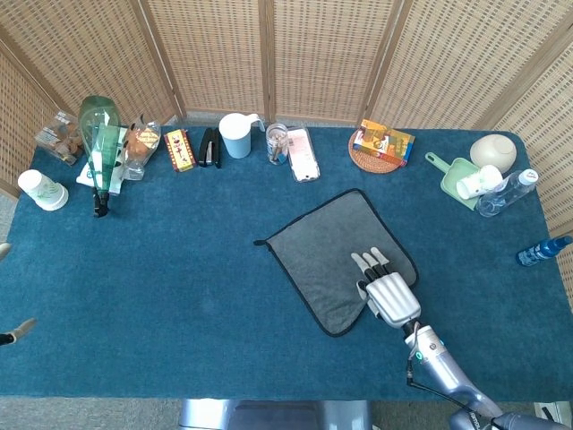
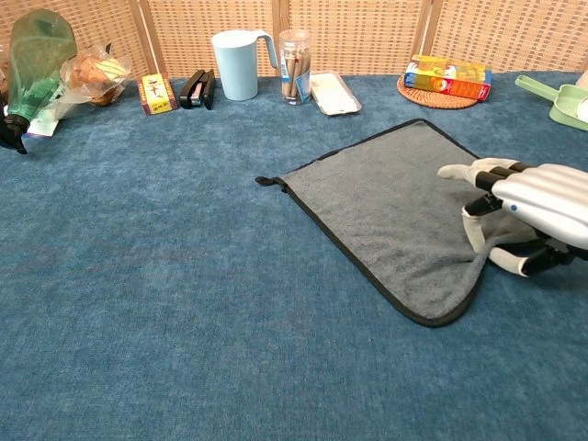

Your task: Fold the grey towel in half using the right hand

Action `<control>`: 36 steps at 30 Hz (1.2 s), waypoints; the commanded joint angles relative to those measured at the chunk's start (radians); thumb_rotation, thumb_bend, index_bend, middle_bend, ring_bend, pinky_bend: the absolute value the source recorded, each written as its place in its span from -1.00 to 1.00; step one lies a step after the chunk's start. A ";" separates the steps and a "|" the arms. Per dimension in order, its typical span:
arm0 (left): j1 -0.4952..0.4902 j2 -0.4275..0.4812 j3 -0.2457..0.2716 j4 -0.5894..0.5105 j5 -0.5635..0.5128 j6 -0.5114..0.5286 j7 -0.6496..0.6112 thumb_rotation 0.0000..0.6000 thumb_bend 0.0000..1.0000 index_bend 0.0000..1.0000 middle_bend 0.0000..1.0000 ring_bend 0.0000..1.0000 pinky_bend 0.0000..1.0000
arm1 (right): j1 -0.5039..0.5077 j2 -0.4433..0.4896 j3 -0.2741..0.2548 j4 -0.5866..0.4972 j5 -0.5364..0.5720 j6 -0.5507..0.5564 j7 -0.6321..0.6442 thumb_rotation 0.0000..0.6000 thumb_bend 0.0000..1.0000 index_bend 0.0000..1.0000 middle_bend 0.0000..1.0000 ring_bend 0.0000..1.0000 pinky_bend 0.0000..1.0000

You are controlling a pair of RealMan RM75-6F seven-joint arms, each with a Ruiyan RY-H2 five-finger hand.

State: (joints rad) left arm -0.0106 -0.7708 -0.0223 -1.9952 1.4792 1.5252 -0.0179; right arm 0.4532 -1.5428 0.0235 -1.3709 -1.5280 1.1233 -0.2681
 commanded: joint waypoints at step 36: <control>0.001 0.024 0.005 0.014 0.007 -0.010 -0.070 1.00 -0.84 -1.00 -1.00 -1.00 -1.00 | 0.079 -0.085 0.163 -0.178 0.316 -0.050 -0.225 1.00 0.11 0.43 -1.00 -1.00 -0.90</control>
State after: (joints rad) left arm -0.0099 -0.7482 -0.0179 -1.9825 1.4852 1.5163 -0.0855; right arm 0.5206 -1.6119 0.1689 -1.5330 -1.2407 1.0681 -0.4614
